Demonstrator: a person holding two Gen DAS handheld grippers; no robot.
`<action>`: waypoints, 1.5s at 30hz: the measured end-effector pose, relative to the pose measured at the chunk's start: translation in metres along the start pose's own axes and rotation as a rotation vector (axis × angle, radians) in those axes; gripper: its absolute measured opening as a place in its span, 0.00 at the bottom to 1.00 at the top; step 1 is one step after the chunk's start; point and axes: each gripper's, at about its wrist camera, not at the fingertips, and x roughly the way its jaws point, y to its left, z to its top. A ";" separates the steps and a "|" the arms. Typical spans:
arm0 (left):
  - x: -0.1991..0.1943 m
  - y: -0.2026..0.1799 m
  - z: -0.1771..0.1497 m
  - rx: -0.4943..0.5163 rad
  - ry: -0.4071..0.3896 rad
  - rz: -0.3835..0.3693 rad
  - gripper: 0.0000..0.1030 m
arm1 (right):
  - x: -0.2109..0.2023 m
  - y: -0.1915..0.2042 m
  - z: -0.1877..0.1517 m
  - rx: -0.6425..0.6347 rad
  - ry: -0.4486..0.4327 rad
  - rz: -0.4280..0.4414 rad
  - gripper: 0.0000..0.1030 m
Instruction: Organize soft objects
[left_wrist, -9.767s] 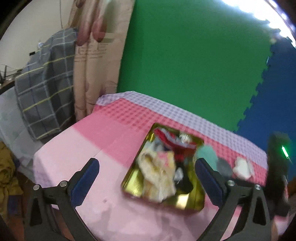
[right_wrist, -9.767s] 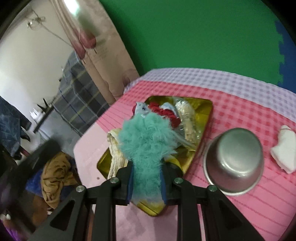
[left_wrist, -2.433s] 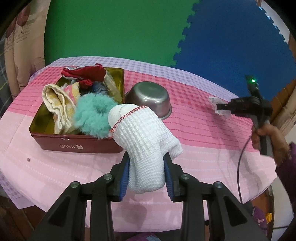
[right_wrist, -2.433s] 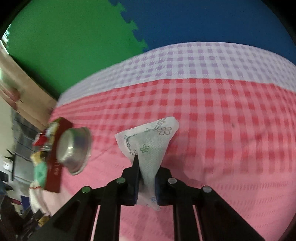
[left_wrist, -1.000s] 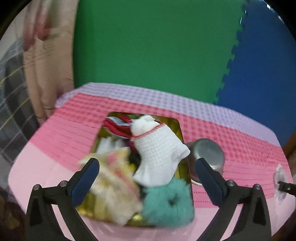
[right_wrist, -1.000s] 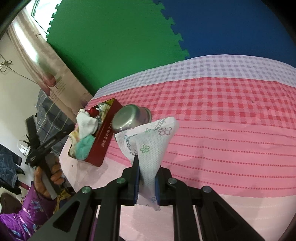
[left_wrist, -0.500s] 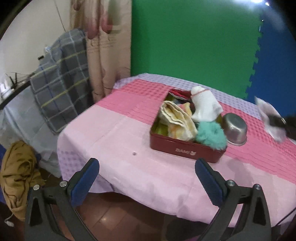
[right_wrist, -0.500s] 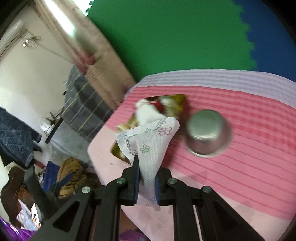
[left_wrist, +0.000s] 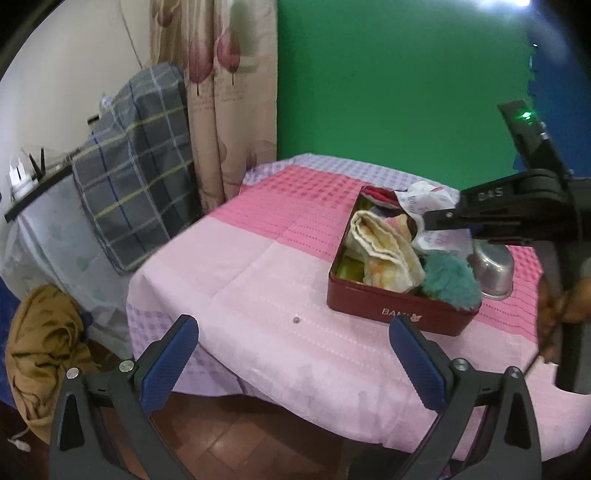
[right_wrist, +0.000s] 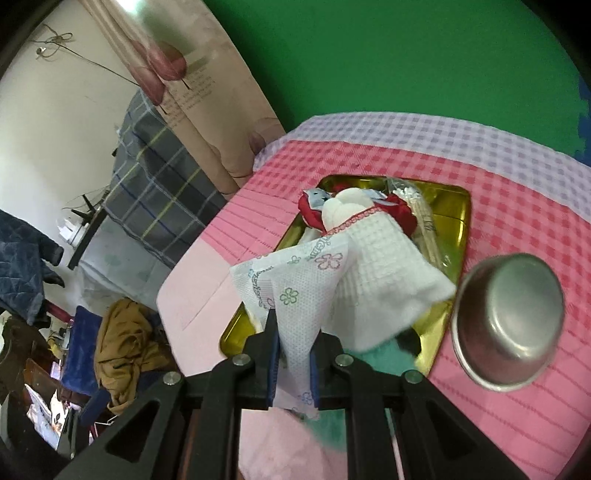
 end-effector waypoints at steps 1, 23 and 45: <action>0.002 0.002 0.000 -0.009 0.013 -0.007 0.99 | 0.007 0.000 0.003 -0.004 -0.003 -0.009 0.12; 0.012 0.003 -0.002 0.032 0.014 -0.088 0.99 | 0.019 0.009 0.004 -0.150 -0.124 -0.146 0.39; 0.017 -0.051 -0.020 0.122 -0.253 -0.441 0.99 | -0.121 -0.039 -0.141 -0.031 -0.463 -0.362 0.75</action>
